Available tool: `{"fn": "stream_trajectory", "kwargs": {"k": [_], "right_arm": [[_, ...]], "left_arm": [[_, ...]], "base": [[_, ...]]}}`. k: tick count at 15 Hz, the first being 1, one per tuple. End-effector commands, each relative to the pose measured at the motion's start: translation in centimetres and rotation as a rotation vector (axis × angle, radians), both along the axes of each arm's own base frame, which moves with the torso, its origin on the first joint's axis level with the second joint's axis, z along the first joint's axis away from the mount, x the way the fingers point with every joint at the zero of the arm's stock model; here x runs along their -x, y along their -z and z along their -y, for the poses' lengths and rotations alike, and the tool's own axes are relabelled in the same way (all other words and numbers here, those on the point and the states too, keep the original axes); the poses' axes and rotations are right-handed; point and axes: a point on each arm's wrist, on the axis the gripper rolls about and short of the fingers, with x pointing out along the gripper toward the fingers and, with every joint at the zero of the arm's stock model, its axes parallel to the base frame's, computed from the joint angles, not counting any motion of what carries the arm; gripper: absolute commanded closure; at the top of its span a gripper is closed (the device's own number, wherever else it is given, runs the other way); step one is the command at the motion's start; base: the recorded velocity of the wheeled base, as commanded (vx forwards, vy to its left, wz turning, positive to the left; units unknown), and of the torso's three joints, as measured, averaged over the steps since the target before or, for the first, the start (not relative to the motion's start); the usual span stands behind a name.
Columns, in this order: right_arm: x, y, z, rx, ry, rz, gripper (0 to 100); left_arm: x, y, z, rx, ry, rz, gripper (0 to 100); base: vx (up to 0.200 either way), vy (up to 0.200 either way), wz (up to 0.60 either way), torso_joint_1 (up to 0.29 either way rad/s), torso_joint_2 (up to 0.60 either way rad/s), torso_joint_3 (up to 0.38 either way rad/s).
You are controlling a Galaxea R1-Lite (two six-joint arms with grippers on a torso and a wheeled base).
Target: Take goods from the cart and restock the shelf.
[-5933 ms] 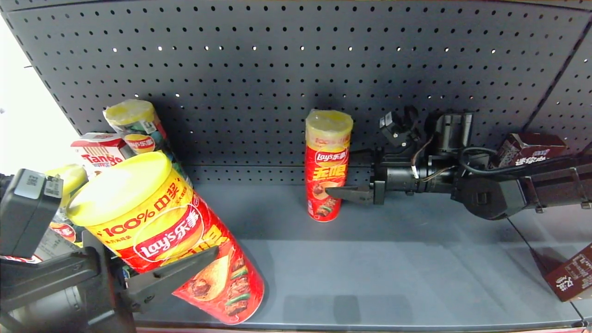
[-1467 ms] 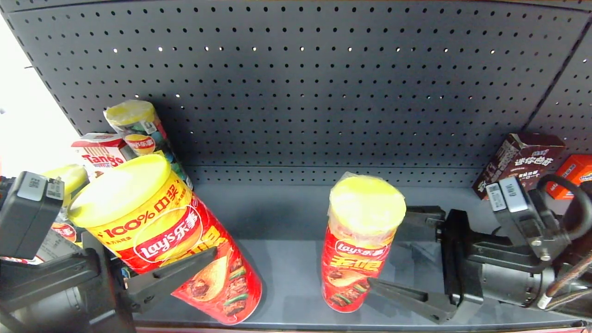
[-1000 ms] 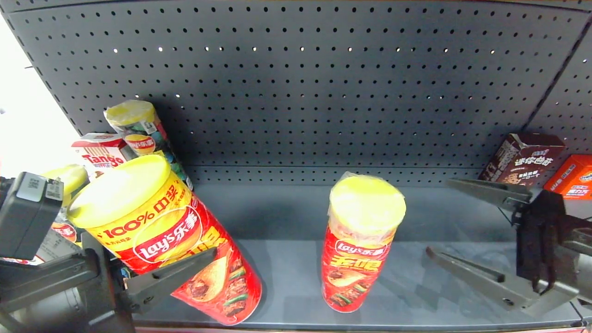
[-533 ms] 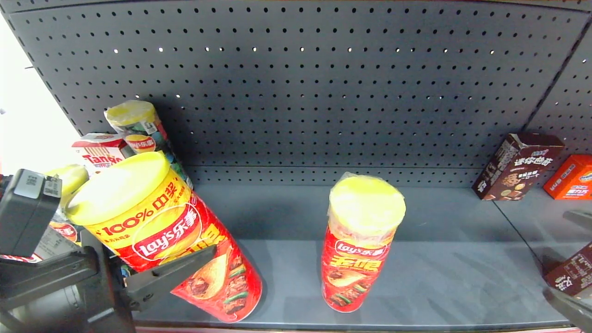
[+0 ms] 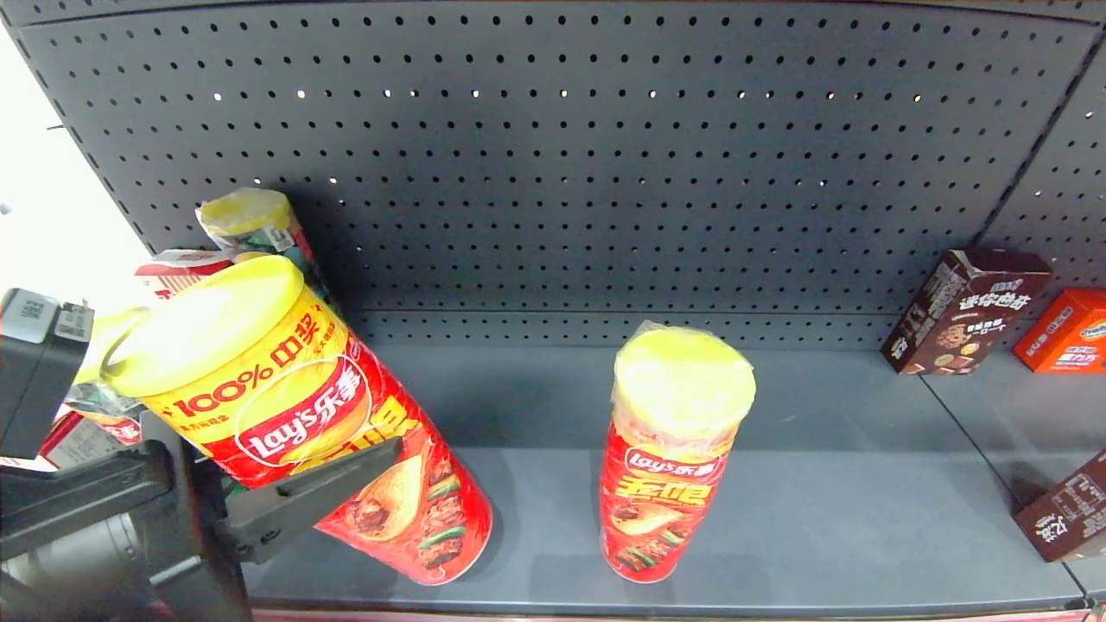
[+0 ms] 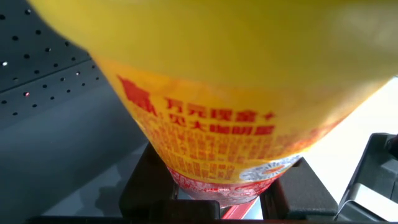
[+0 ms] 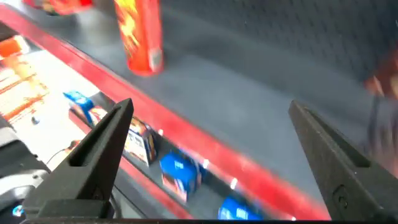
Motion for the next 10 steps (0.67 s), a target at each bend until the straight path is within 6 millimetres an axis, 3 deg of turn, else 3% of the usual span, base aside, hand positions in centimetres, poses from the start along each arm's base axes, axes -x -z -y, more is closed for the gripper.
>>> {"fn": "stream_trajectory", "kwargs": {"k": [1,3,8,10], "right_arm": [[1.6,3.2,0.4,-0.062,0.102,0.019,0],[1.1,4.5,0.4,-0.072,0.228,-0.042,0],[1.1,4.5,0.4,-0.142,0.233,-0.066,0],[0.8,5.2,0.6,-0.119,0.373,-0.078,0]], "left_arm": [[0.0,0.0,0.0,0.001,0.002,0.002,100],[0.0,0.0,0.0,-0.001,0.003,0.004,100],[0.1,0.1,0.0,-0.003,0.003,0.001,100],[0.1,0.0,0.0,-0.003,0.005,0.004,100]], "base": [[0.000,0.000,0.00,0.000,0.00,0.000],[0.000,0.000,0.00,0.000,0.00,0.000],[0.000,0.000,0.00,0.000,0.00,0.000],[0.000,0.000,0.00,0.000,0.00,0.000]]}}
